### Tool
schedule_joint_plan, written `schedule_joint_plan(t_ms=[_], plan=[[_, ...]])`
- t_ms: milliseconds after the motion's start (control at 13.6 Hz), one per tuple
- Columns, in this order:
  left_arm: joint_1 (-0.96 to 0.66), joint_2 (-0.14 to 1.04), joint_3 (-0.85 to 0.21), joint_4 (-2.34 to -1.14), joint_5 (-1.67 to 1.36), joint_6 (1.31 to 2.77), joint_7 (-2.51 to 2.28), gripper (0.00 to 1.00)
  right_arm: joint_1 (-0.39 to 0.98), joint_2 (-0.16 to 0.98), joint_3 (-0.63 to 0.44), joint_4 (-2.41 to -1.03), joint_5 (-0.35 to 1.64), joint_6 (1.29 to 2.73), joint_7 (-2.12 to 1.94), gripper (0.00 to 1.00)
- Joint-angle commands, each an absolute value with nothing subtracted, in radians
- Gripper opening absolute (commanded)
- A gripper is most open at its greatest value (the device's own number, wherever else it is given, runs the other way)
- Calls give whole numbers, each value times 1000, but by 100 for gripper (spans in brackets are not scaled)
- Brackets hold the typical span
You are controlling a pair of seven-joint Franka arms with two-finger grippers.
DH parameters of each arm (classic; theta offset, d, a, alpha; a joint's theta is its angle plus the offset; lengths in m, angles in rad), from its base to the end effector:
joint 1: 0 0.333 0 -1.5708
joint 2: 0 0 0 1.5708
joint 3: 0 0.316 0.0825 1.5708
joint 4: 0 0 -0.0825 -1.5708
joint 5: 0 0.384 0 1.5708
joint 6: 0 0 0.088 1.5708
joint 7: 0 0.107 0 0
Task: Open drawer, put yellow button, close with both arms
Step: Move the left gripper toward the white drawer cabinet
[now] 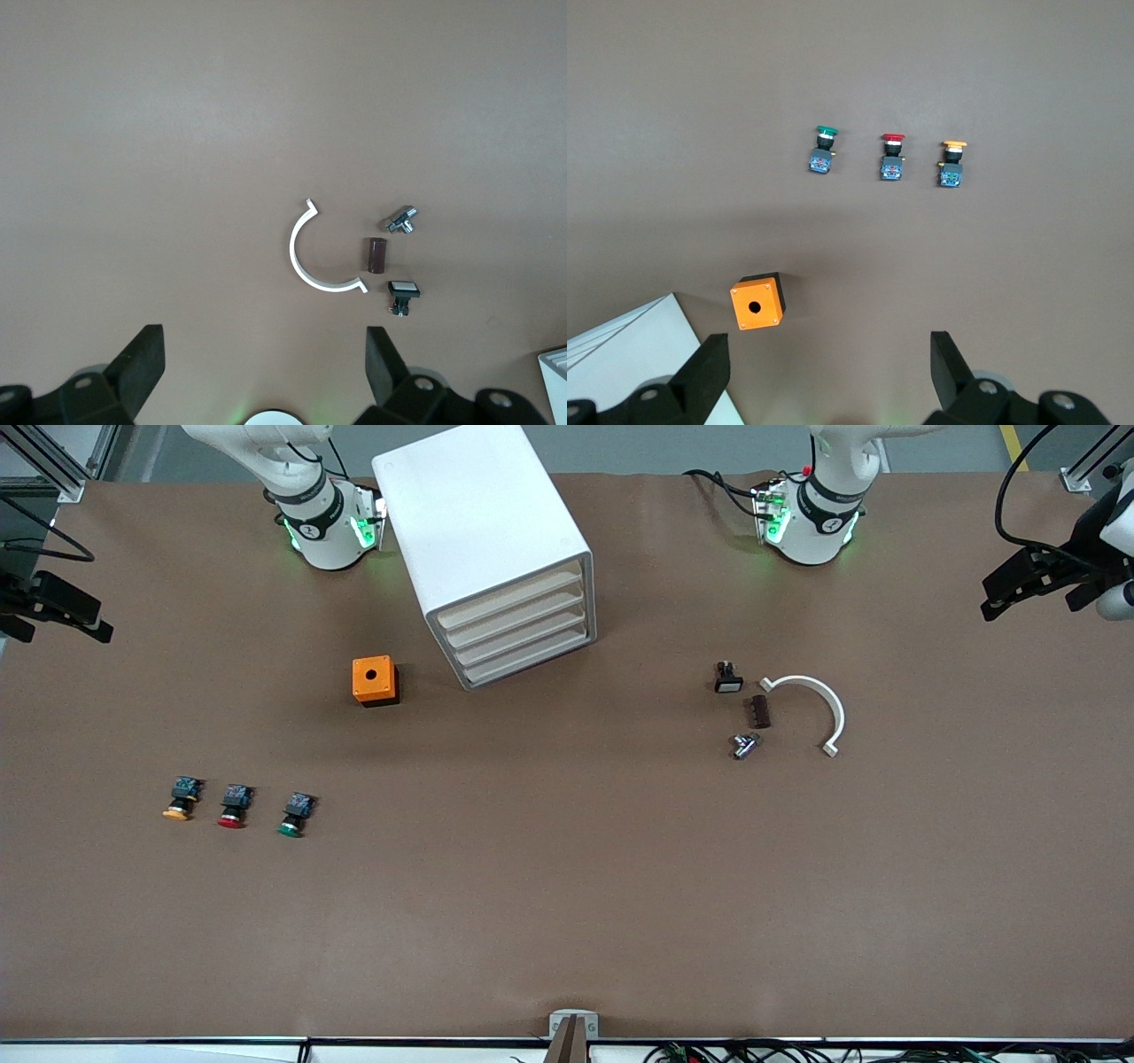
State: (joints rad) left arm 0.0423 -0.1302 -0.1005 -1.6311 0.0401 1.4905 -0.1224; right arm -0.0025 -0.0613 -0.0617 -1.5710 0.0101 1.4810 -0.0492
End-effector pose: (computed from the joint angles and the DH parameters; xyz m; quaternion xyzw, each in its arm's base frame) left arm 0.5044 -0.0286 0.6580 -0.9991 -0.0340 0.0031 0.0269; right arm 0.5251 -0.0337 0.6497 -0.9998 0.0070 0.0140 0.0077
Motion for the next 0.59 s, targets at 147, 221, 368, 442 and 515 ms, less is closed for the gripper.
schedule_joint_plan(t_ms=[147,221,368,442,515], plan=[[41,-121,-109,-1617,43,1493,-107,100,44,-74,-60,-1601,-26,1509,-34,100],[41,-118,-109,-1609,43,1493,-107,100,41,-74,-60,-1612,-25,1519,-34,100],[41,-101,-109,-1589,43,1485,-107,100,38,-74,-61,-1623,-21,1534,-34,100],[41,-95,-109,-1588,43,1485,-109,100,38,-74,-61,-1624,-20,1545,-34,100],[41,-94,-109,-1585,43,1483,-112,100,35,-74,-63,-1641,-18,1572,-34,100]])
